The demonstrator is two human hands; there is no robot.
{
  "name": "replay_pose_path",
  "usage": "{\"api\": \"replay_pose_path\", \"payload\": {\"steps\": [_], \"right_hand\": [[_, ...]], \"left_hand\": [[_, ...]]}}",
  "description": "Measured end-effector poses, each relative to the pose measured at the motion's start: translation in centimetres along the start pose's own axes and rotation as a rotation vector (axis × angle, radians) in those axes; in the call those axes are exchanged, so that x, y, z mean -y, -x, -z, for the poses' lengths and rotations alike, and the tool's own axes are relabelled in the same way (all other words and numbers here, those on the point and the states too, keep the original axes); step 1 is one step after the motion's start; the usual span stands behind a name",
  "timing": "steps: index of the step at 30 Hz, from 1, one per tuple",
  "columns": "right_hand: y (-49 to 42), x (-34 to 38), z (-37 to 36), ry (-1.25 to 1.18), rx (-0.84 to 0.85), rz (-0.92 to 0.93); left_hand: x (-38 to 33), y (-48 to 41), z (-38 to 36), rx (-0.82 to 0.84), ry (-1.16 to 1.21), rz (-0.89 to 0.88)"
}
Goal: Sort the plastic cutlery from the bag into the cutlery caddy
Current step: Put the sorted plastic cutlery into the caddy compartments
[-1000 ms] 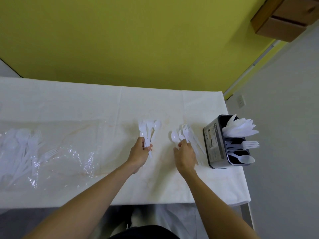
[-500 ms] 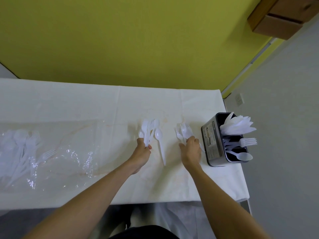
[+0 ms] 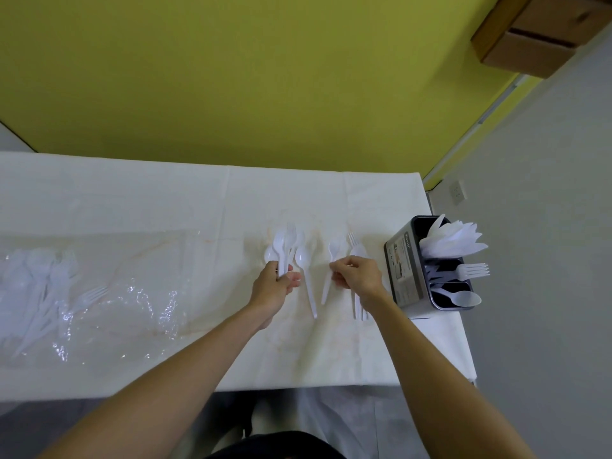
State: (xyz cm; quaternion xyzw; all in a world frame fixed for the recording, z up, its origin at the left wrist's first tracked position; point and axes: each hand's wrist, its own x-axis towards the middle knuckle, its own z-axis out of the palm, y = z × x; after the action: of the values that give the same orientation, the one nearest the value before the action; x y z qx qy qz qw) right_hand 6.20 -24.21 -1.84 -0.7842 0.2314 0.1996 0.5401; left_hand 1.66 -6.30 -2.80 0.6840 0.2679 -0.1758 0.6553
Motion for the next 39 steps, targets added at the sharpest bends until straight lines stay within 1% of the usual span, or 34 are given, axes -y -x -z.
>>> {"api": "replay_pose_path", "payload": {"steps": [1,2,5,9,10,11,13,14,15,16,18,22,24,25,26,28,29,30,32,35,37,39], "right_hand": [[0.2,0.3,-0.1,-0.097,0.055,-0.02],[0.3,0.6,-0.2,-0.133,0.098,-0.03],[0.9,1.1,-0.8,-0.065,0.14,-0.023],[1.7,1.2,-1.5,-0.105,0.161,0.034],[1.8,1.1,-1.7,-0.08,0.124,0.053],[1.7,0.9,-1.7,-0.016,0.038,0.071],[1.3,-0.3,-1.4,0.225,-0.253,0.084],[1.3,-1.0,-1.1,0.378,-0.371,0.086],[1.4,-1.9,-0.9,0.522,-0.419,0.089],[1.5,-2.8,-0.8,0.628,-0.411,0.096],[1.8,-4.1,-1.1,0.708,-0.352,0.148],[2.0,-4.4,-2.4,0.735,-0.176,0.308],[2.1,-4.1,-2.9,0.677,-0.084,0.338],[2.1,-4.0,-2.9,0.649,-0.07,0.346],[2.0,-3.8,-2.6,0.632,-0.098,0.348],[1.4,-3.4,-1.6,0.631,-0.267,0.336],[1.0,-3.2,-0.9,0.638,-0.35,0.304],[0.4,-3.1,-0.1,0.65,-0.396,0.256],[-0.6,-3.2,1.1,0.728,-0.394,0.173],[-1.4,-3.5,1.8,0.817,-0.362,0.16],[-1.6,-3.5,2.0,0.82,-0.347,0.169],[-1.4,-3.2,2.2,0.759,-0.357,0.147]], "left_hand": [[-0.1,0.1,-0.1,0.013,-0.009,0.004],[-0.2,0.1,-0.2,0.025,-0.036,0.001],[-0.6,0.2,-0.7,0.079,-0.088,0.005],[-1.2,0.7,-1.5,0.194,-0.031,0.009],[-1.1,0.6,-1.6,0.195,-0.054,0.012],[-1.0,0.5,-1.7,0.181,-0.092,0.02],[-0.6,0.3,-1.6,0.134,-0.134,0.049],[-0.4,0.3,-1.5,0.117,-0.12,0.067],[-0.3,0.4,-1.4,0.103,-0.106,0.082],[-0.3,0.4,-1.3,0.092,-0.096,0.088],[-0.1,0.4,-1.1,0.083,-0.089,0.091],[0.2,0.4,-1.4,0.09,-0.078,0.1],[0.3,0.5,-1.4,0.092,-0.08,0.093],[0.4,0.5,-1.4,0.09,-0.084,0.087],[0.4,0.5,-1.3,0.087,-0.081,0.086],[0.5,0.5,-1.0,0.079,-0.072,0.092],[0.5,0.6,-0.8,0.073,-0.07,0.094],[0.5,0.6,-0.7,0.066,-0.066,0.095],[0.7,0.6,-0.4,0.055,-0.053,0.094],[0.8,0.8,-0.3,0.06,-0.05,0.106],[0.9,0.9,-0.4,0.072,-0.056,0.112],[0.9,1.0,-0.5,0.071,-0.06,0.108]]}}
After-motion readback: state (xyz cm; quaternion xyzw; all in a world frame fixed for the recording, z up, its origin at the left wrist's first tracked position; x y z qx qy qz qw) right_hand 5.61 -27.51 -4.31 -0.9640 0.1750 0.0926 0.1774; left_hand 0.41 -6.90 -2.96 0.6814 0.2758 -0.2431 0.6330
